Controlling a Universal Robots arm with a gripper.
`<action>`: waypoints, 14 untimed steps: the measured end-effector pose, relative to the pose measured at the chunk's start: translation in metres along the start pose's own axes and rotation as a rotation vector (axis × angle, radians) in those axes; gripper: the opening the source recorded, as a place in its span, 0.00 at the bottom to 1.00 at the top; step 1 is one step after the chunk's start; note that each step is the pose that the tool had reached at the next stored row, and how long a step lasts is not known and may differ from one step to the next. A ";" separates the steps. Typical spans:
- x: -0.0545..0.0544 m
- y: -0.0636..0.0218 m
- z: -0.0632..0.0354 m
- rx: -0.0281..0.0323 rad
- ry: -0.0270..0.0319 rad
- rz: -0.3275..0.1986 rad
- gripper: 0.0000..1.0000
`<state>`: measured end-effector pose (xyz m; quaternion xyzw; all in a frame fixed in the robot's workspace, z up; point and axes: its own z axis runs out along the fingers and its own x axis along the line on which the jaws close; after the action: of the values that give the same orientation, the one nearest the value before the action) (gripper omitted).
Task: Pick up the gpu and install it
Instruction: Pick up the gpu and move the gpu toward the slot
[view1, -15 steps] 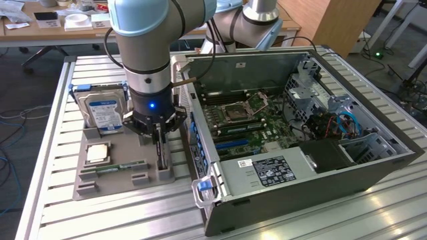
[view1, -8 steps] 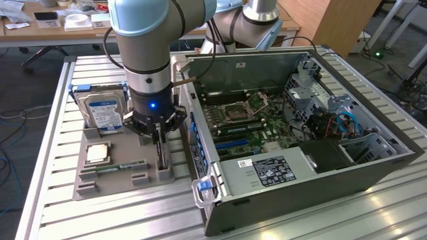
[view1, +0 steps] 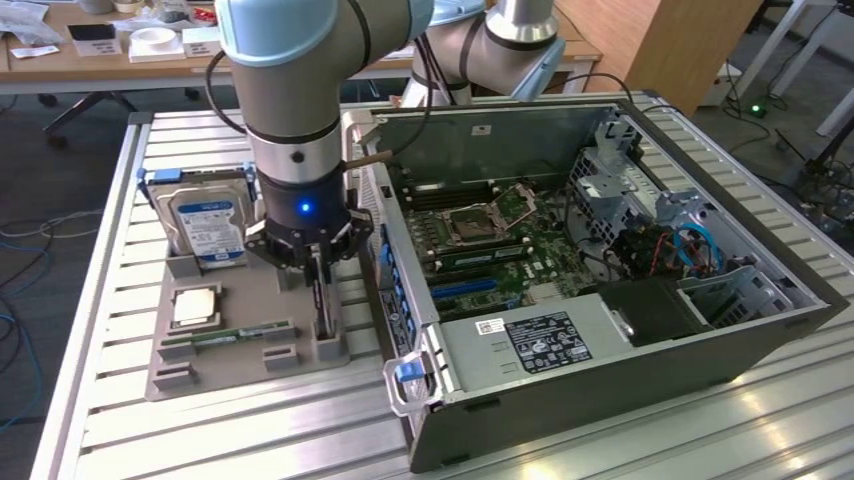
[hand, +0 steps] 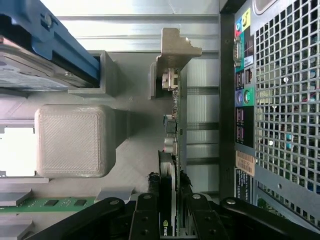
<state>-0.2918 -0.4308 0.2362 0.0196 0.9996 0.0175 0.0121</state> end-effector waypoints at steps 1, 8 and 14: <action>0.000 0.0001 -0.0019 0.0000 0.0000 0.000 0.26; 0.000 0.0007 -0.0203 -0.0005 0.0001 0.000 0.26; -0.001 0.0016 -0.0440 -0.0005 0.0000 0.000 0.26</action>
<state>-0.2918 -0.4308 0.2802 0.0196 0.9996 0.0178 0.0121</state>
